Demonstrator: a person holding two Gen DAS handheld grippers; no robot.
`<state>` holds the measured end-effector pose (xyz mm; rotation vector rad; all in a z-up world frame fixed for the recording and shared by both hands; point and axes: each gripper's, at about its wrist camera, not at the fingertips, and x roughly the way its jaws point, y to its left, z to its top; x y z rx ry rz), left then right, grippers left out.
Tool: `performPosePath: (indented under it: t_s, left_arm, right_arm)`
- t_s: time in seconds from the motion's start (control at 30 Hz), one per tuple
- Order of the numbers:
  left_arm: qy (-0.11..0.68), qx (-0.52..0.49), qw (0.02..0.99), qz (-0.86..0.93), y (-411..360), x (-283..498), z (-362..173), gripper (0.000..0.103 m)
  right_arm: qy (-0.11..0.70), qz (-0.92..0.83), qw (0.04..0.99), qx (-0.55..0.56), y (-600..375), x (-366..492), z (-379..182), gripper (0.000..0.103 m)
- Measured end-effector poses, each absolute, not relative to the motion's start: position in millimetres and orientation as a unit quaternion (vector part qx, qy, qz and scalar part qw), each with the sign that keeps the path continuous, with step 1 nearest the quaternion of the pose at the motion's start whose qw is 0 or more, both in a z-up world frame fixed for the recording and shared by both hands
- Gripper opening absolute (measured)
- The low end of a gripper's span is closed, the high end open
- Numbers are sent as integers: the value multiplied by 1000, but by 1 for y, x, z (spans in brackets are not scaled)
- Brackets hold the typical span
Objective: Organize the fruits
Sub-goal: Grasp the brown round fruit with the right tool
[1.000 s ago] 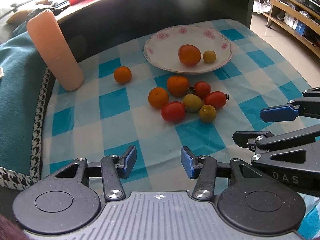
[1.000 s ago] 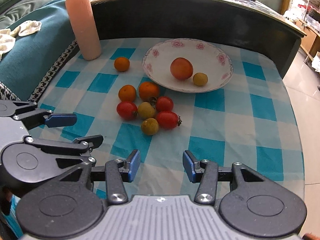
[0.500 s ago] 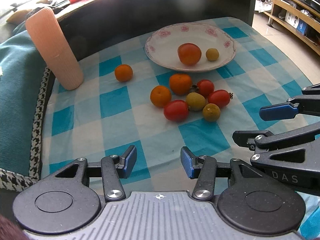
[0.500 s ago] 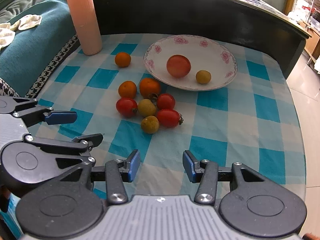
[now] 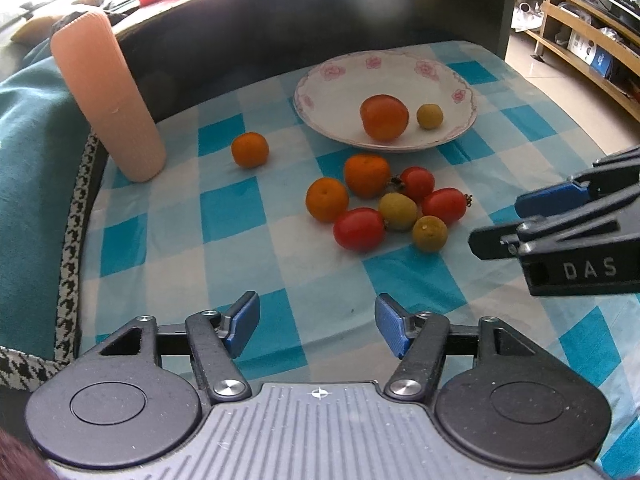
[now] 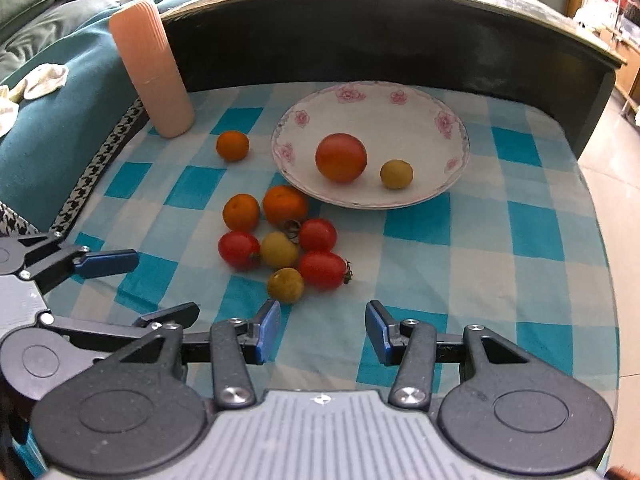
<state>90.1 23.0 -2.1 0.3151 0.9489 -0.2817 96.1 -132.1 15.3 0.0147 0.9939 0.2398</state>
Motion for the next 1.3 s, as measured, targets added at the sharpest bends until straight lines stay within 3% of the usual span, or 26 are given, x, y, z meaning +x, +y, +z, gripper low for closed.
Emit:
performPosePath:
  t_s: [0.63, 0.87, 1.3]
  left_arm:
    - [463, 129, 866, -138, 43, 91, -5, 72]
    - [458, 130, 868, -143, 43, 90, -3, 73]
    - [429, 142, 873, -186, 18, 105, -6, 65]
  right_arm:
    - [473, 179, 863, 19, -113, 110, -9, 59]
    - [474, 172, 863, 15, -106, 119, -15, 40]
    - [467, 176, 867, 4, -119, 103, -5, 39]
